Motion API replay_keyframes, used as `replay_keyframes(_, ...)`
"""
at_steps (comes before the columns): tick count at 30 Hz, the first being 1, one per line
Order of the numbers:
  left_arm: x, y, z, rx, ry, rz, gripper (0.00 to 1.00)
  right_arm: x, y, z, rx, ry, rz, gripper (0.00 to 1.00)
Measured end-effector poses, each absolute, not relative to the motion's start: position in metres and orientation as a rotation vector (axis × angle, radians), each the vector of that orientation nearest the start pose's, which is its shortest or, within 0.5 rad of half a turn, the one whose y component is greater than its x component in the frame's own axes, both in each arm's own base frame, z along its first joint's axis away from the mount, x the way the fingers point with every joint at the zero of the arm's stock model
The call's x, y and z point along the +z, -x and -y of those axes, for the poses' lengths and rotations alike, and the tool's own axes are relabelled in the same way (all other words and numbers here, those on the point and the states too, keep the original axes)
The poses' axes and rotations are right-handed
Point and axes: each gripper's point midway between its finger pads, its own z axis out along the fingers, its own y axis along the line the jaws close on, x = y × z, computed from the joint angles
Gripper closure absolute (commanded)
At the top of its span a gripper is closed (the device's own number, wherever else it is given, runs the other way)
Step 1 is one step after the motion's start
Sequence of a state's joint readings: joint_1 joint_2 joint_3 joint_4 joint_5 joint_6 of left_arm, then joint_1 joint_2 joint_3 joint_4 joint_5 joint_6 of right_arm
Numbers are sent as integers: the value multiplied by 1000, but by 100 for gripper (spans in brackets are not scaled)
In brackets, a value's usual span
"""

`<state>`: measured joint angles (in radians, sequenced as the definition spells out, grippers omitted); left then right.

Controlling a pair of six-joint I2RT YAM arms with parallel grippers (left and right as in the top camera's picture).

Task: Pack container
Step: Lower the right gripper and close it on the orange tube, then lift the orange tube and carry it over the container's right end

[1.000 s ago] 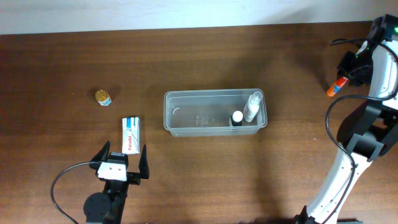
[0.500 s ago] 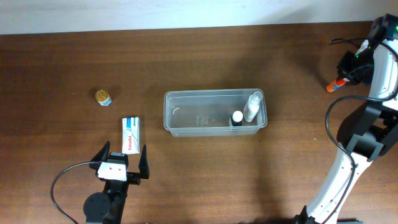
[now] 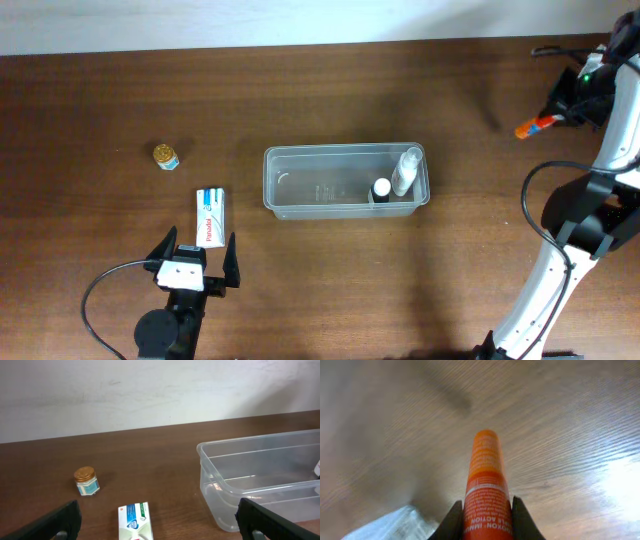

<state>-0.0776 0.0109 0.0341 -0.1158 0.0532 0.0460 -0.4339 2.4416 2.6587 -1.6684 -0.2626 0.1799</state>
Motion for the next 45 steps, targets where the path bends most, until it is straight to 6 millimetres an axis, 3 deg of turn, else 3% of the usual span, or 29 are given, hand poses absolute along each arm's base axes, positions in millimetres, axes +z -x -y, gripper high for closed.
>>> replay_keyframes(5,159,-243,28,-68,-143,-1658,1,192,-462,133,489,-730,-2768,85)
replay_keyframes(11,159,-243,28,-68,-143,-1658,1,244,-463,75,499,-497,-2719,84)
replay_keyframes(16,159,-243,28,-69,-143,-1658,1,302,-444,20,371,-272,-2653,83)
replay_keyframes(20,159,-243,28,-68,-143,-1658,1,328,-415,-15,315,-138,-2637,84)
replay_keyframes(22,159,-243,28,-69,-143,-1658,1,330,-395,-26,295,-91,-2663,83)
replay_keyframes(27,159,-243,28,-68,-143,-1658,1,302,-346,-36,266,-40,-2811,84)
replay_keyframes(31,159,-243,28,-69,-143,-1657,1,280,-320,-36,267,-43,-2903,84)
replay_keyframes(38,159,-243,28,-69,-143,-1657,1,261,-302,-38,270,-42,-2981,84)
replay_keyframes(45,159,-243,28,-68,-143,-1657,1,245,-300,-72,282,127,-3006,81)
